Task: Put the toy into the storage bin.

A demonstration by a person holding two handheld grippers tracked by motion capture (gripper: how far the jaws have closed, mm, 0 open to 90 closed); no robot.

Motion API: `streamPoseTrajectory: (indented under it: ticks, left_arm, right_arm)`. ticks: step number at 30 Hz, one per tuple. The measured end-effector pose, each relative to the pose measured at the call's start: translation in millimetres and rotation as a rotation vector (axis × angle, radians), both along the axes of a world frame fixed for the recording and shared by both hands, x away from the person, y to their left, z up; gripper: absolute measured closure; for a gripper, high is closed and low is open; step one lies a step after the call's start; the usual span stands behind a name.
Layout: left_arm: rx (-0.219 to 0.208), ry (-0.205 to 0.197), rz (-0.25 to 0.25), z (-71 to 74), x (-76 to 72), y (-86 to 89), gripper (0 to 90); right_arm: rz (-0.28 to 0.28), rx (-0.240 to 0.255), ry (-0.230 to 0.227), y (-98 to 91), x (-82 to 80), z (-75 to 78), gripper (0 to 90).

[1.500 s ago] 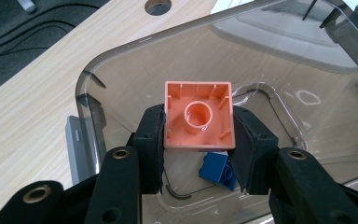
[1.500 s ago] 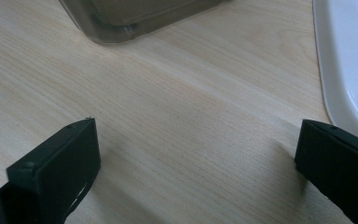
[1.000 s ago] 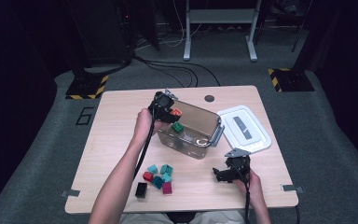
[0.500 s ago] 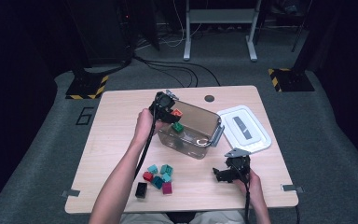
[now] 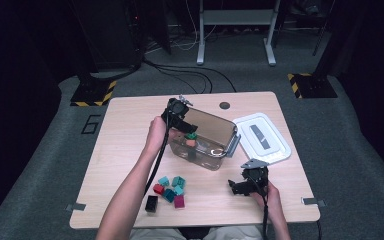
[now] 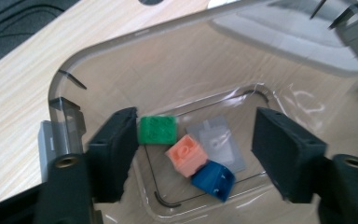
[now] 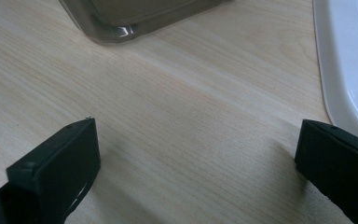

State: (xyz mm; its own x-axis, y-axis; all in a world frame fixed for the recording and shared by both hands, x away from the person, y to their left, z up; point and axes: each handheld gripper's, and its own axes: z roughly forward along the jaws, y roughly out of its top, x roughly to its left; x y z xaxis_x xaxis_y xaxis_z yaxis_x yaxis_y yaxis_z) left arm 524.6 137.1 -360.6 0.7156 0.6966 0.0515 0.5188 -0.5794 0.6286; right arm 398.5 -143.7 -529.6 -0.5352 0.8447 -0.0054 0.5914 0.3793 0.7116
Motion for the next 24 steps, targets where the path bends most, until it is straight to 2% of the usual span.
streamPoseTrajectory:
  ticks: [2,5,15,24]
  left_arm:
    - [-0.013,-0.010,0.006,4.1,-4.2,3.1,21.0]
    - [-0.041,-0.032,0.013,10.6,-12.6,11.4,16.0]
    - [-0.054,-0.066,0.020,14.3,-32.7,31.3,12.8]
    - [-0.062,-0.085,0.039,8.9,-52.0,51.7,11.3]
  right_arm:
    - [-0.002,0.002,0.002,0.2,-0.2,0.0,0.0]
    - [0.000,0.001,0.001,0.0,0.0,0.0,0.0]
    - [-0.001,0.001,0.002,0.1,-0.1,0.0,0.0]
    - [0.001,0.000,0.000,0.0,0.0,0.0,0.0]
